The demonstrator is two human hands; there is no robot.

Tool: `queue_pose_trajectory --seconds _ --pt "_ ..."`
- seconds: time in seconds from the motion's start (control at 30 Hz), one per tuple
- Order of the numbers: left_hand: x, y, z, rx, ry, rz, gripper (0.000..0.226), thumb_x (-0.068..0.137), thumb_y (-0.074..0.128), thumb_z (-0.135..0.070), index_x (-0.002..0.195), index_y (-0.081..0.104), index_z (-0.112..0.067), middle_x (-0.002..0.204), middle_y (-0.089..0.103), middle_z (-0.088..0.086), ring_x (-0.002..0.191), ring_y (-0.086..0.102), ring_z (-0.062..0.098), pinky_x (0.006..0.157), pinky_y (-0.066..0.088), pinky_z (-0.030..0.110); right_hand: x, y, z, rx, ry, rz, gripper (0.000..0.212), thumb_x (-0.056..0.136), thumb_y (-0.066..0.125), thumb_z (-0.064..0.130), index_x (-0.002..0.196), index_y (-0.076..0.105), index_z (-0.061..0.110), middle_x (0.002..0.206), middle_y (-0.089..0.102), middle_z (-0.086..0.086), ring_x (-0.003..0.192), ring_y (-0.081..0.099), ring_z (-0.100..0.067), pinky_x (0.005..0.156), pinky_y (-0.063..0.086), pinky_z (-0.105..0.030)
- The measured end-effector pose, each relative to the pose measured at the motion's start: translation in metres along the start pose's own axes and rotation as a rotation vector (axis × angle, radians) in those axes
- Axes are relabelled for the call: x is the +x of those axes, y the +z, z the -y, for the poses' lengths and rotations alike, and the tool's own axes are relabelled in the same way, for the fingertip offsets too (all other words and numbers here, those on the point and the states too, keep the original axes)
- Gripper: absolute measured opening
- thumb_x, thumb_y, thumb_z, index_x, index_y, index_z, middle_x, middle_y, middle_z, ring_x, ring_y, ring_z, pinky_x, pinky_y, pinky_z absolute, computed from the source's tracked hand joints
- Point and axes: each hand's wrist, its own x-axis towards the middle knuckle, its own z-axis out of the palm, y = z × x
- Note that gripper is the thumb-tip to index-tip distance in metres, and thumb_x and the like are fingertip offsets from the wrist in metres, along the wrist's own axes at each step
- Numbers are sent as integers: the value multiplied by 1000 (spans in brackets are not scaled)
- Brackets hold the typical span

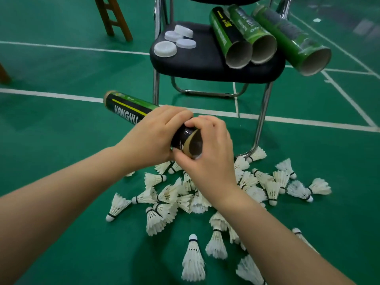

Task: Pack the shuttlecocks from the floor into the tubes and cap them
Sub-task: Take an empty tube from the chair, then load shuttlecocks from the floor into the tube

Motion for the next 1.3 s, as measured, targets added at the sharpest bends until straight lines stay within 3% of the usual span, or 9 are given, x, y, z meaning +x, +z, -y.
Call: queue_pose_trajectory --seconds 0.43,0.6,0.73,0.87,0.93,1.1,1.2,1.3 --pt "-25 20 9 2 -88 72 49 69 49 -26 113 48 -5 108 58 13 98 46 23 91 33 30 -10 28 -17 59 53 82 45 67 60 42 108 40 37 117 47 2 108 43 -14 95 39 -39" --pt "-33 32 5 18 -129 92 50 65 69 -14 111 52 -3 105 59 13 95 50 25 88 35 32 -16 33 -24 116 82 118 45 67 62 39 108 41 37 116 45 5 109 43 -13 95 40 -40" --pt "-42 41 3 14 -183 131 51 64 70 -15 111 53 -3 104 60 13 95 54 30 88 34 33 -22 38 -32 184 130 180 46 68 69 28 104 43 39 113 43 9 109 43 -8 97 39 -31" --pt "-51 50 -1 -13 -243 206 48 69 52 -27 112 53 -5 103 60 11 94 55 29 88 39 36 -28 44 -38 214 194 234 50 69 74 17 103 42 38 111 41 12 107 42 -3 94 34 -15" --pt "-53 54 0 -17 -258 228 48 68 53 -26 111 53 -6 102 60 10 94 56 29 87 42 38 -29 45 -41 232 221 246 50 70 75 16 102 43 37 111 41 12 107 44 -4 92 35 -14" --pt "-57 63 3 -11 -268 223 53 63 67 -19 112 52 -6 103 59 12 95 55 31 87 43 42 -29 47 -46 239 230 290 51 72 74 19 105 42 39 115 42 10 107 44 -3 88 34 -10" --pt "-63 70 7 27 -327 276 61 64 71 -28 117 50 -8 108 59 10 100 54 30 87 41 41 -29 45 -56 290 246 395 50 80 66 37 118 36 47 125 37 14 110 41 4 87 32 -6" --pt "-73 79 12 62 -470 370 68 65 72 -39 123 46 -14 110 56 6 99 51 26 86 38 38 -41 55 -88 336 461 292 49 88 47 49 134 32 40 138 35 9 119 44 -7 96 40 -26"
